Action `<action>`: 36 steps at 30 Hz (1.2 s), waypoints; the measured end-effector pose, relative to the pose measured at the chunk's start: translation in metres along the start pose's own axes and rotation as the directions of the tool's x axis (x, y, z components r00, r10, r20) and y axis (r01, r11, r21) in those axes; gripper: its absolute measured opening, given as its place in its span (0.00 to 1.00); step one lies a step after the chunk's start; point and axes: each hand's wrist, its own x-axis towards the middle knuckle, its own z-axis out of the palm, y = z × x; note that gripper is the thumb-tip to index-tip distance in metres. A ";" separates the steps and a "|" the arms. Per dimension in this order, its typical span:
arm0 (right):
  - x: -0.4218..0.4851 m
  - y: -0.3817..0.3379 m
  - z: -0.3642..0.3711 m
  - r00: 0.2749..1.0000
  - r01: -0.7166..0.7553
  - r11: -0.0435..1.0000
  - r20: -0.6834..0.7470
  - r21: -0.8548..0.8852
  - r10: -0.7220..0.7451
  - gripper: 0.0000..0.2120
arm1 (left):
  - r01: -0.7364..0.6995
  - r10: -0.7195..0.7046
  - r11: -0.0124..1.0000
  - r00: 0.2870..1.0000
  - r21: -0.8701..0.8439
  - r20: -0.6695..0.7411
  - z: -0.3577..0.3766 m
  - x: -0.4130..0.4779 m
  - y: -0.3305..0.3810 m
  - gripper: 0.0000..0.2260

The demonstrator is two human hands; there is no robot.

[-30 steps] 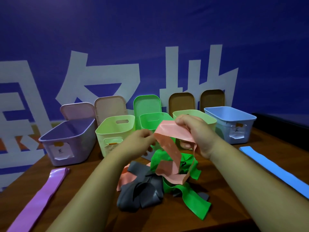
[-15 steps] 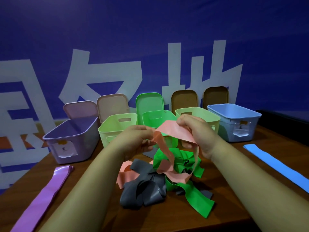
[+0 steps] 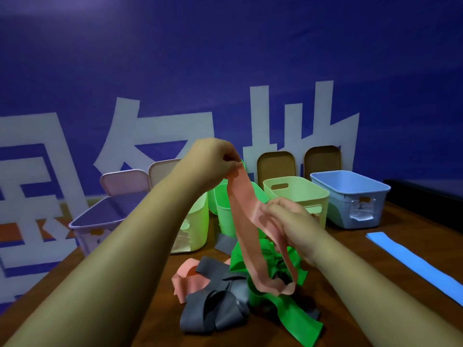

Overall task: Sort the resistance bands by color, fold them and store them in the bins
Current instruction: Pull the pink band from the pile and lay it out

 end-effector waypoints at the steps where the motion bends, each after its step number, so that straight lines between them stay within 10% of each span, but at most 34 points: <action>1: 0.001 0.000 -0.001 1.000 0.013 1.000 -0.020 -0.020 -0.013 0.20 | -0.032 0.033 0.998 0.999 0.055 -0.017 -0.004 0.005 0.004 0.08; 15: 0.003 -0.010 -0.022 0.996 0.055 0.998 -0.061 -0.037 -0.057 0.14 | -0.258 0.298 0.937 0.942 0.238 -0.155 -0.044 0.044 0.055 0.11; 20: 0.007 -0.007 -0.027 0.997 0.065 0.987 -0.028 -0.149 -0.070 0.25 | -0.256 0.287 0.952 0.939 0.169 -0.189 -0.049 0.047 0.066 0.12; 36: -0.038 0.025 -0.066 0.993 -0.115 0.980 -0.013 -0.159 0.115 0.07 | -0.158 0.149 0.987 0.975 -0.041 -0.166 0.008 0.071 0.065 0.08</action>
